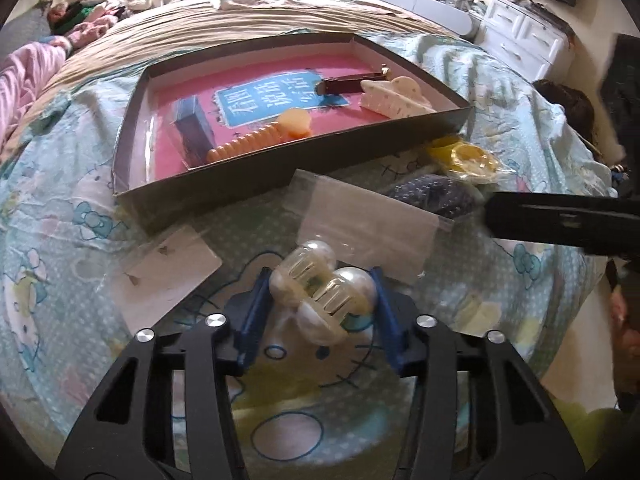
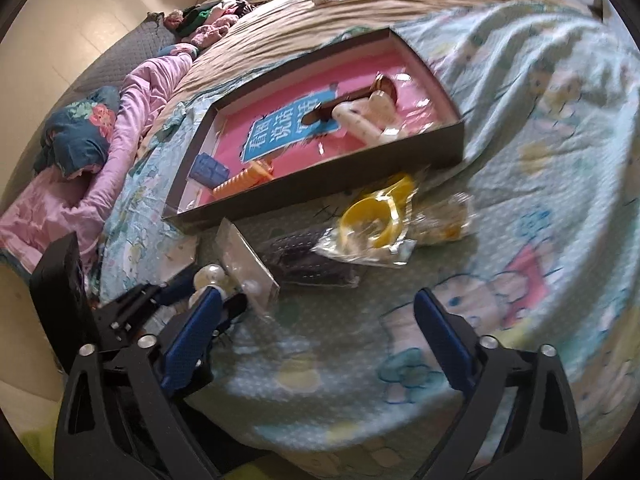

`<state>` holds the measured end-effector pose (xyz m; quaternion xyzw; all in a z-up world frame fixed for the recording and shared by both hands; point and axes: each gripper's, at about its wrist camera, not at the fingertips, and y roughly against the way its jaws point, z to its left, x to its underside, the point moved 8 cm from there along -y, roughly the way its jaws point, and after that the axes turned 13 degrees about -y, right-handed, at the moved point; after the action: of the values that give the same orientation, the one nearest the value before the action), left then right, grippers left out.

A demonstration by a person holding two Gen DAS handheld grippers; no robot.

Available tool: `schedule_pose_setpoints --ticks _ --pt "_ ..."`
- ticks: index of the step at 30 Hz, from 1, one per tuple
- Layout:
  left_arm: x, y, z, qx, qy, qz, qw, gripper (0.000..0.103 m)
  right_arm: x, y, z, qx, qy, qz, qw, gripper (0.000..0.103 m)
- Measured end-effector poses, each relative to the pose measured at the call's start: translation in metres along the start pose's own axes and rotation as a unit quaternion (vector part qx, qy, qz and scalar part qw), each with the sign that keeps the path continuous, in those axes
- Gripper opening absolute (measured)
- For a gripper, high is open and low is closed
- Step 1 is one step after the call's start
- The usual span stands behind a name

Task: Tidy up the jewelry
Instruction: 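Grasp the white pearl earrings with the left tool while the right tool grasps the black bead bag, then carry the pearl earrings and black bead bag with both tools over the pink box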

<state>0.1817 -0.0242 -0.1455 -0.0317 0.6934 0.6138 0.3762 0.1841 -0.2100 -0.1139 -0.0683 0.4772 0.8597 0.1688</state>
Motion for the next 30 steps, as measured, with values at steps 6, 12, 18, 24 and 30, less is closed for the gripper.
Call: schedule_pose_setpoints --ticks 6,12,18,24,30 --pt "0.002 0.01 0.0 0.003 -0.003 -0.006 1.0 0.04 -0.004 -0.022 -0.005 -0.029 -0.077 0.024 0.996 0.079" --pt "-0.001 0.029 0.004 -0.004 -0.002 -0.02 0.9998 0.04 -0.017 -0.03 -0.006 -0.052 -0.129 0.016 0.99 0.071" --pt "-0.004 0.04 0.004 -0.003 0.006 -0.03 0.9995 0.04 -0.021 -0.035 -0.01 -0.058 -0.14 0.003 0.988 0.047" --pt "-0.008 0.049 0.009 -0.008 0.011 -0.037 0.9992 0.04 -0.015 -0.027 -0.009 -0.087 -0.143 0.015 0.986 0.039" --pt "-0.01 0.06 0.024 -0.022 0.027 -0.047 0.9983 0.04 -0.011 -0.009 0.01 -0.101 -0.117 0.002 0.988 0.032"
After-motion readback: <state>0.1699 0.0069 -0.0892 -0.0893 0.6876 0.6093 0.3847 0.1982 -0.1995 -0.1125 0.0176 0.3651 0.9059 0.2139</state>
